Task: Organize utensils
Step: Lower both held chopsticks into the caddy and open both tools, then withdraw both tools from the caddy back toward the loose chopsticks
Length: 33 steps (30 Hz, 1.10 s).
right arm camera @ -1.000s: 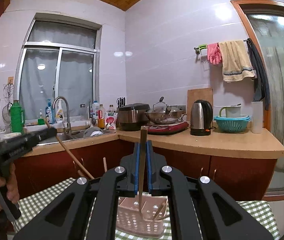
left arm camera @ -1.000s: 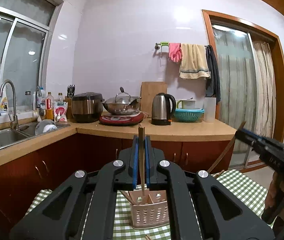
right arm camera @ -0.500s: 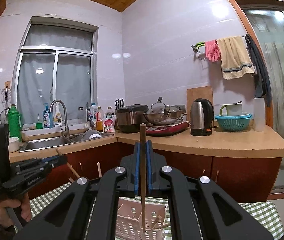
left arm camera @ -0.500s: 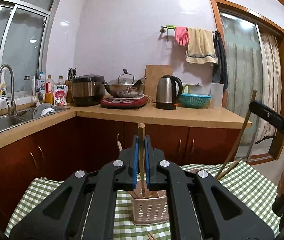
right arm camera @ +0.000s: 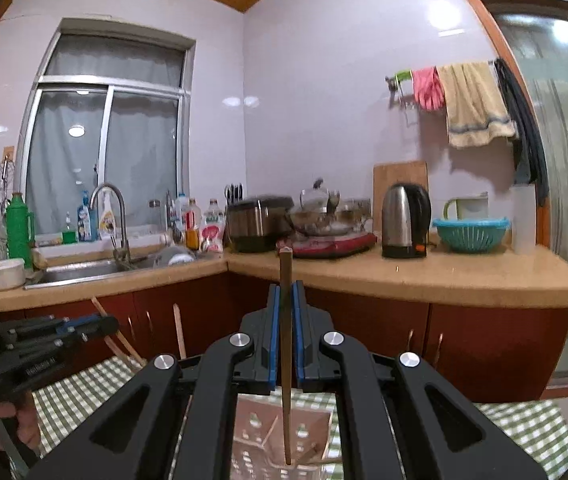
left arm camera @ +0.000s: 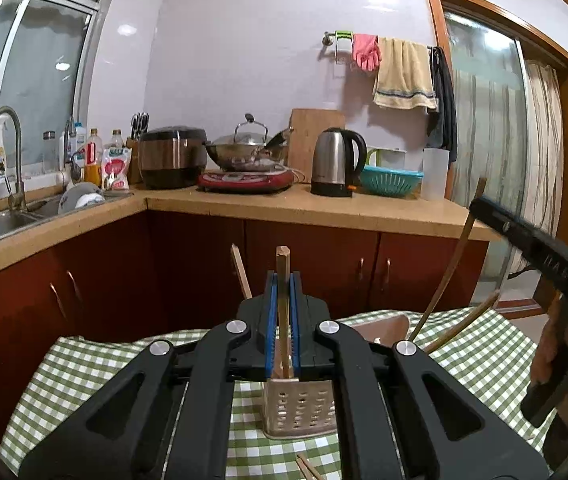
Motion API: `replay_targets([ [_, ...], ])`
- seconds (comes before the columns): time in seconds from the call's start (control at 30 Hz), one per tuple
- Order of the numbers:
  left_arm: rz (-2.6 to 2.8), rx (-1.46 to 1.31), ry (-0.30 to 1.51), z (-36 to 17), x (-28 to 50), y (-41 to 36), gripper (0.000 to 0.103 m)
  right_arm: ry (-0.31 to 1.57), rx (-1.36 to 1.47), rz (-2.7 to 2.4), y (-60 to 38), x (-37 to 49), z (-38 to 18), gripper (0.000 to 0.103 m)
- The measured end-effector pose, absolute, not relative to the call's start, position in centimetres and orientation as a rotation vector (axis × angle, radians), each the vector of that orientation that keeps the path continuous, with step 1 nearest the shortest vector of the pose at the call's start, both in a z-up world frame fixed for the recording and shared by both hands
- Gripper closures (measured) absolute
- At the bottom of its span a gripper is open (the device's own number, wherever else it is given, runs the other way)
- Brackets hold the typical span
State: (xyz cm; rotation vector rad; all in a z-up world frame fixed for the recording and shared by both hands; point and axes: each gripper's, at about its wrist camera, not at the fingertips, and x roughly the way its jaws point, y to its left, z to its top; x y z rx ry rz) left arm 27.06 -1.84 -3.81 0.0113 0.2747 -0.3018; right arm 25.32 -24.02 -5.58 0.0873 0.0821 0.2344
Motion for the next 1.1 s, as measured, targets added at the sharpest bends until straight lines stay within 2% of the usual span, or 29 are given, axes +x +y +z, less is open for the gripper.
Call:
replay_targets([
  [0.17, -0.295, -0.004, 0.307, -5.1, 27.7, -1.6, 0.096, 0.169, 0.101, 0.244, -24.0, 26.3, -7.8, 0.096],
  [0.23, -0.294, -0.006, 0.316, -5.5, 27.7, -1.4, 0.094, 0.181, 0.105, 0.242, -23.9, 26.2, -8.2, 0.090],
  [0.27, -0.292, -0.005, 0.319, -5.5, 27.7, -1.4, 0.094, 0.183, 0.104, 0.239, -23.9, 26.1, -8.3, 0.080],
  [0.3, -0.290, -0.002, 0.322, -5.6, 27.8, -1.4, 0.089, 0.182, 0.105, 0.234, -23.9, 25.9, -8.4, 0.072],
  [0.33, -0.286, 0.000, 0.323, -5.7, 27.7, -1.4, 0.079, 0.182, 0.106, 0.232, -23.9, 25.7, -8.4, 0.068],
  [0.37, -0.286, -0.003, 0.319, -5.7, 27.6, -1.3, 0.074, 0.181, 0.106, 0.231, -23.9, 25.7, -8.4, 0.064],
  [0.5, -0.287, -0.013, 0.303, -5.5, 26.8, -1.1, 0.054, 0.166, 0.094, 0.221, -23.7, 24.5, -7.9, 0.056],
  [0.67, -0.279, -0.009, 0.294, -5.6, 25.3, -1.1, 0.048, 0.160, 0.093, 0.218, -23.6, 22.3, -7.7, 0.054],
  [0.73, -0.271, -0.003, 0.286, -5.7, 24.5, -1.1, 0.042, 0.155, 0.091, 0.212, -23.6, 21.2, -7.9, 0.053],
  [1.1, -0.230, 0.015, 0.299, -7.3, 20.9, -0.1, 0.041, 0.181, 0.087, 0.178, -23.6, 17.2, -9.6, 0.052],
])
